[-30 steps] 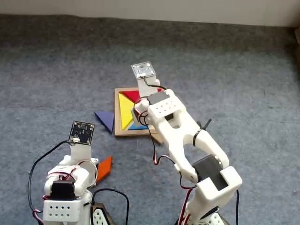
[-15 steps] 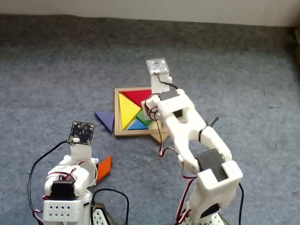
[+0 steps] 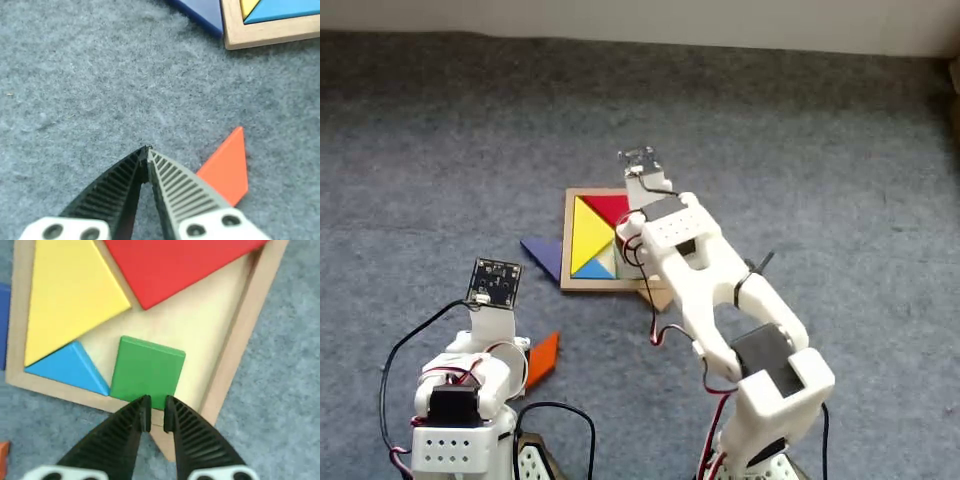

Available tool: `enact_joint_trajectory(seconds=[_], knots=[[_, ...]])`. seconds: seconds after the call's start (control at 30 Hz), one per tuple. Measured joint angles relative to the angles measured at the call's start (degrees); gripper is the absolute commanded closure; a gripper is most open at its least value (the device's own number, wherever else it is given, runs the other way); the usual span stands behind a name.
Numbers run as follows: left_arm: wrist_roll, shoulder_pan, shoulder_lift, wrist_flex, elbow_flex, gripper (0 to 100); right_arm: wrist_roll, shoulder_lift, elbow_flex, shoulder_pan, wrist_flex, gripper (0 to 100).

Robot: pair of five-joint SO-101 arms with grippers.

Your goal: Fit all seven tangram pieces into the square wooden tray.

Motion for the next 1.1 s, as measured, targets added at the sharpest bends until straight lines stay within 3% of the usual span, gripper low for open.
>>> enact_joint_trajectory(seconds=[0.27, 0.53, 1.1], knots=[[0.0, 0.0, 0.0, 0.0, 0.0, 99, 0.0, -11.6, 4.0, 0.1, 5.3, 94.6], [0.0, 0.0, 0.0, 0.0, 0.0, 99, 0.1, -11.7, 15.0, 0.2, -6.2, 94.6], [0.0, 0.0, 0.0, 0.0, 0.0, 99, 0.2, -13.5, 22.9, 1.3, -8.1, 95.0]])
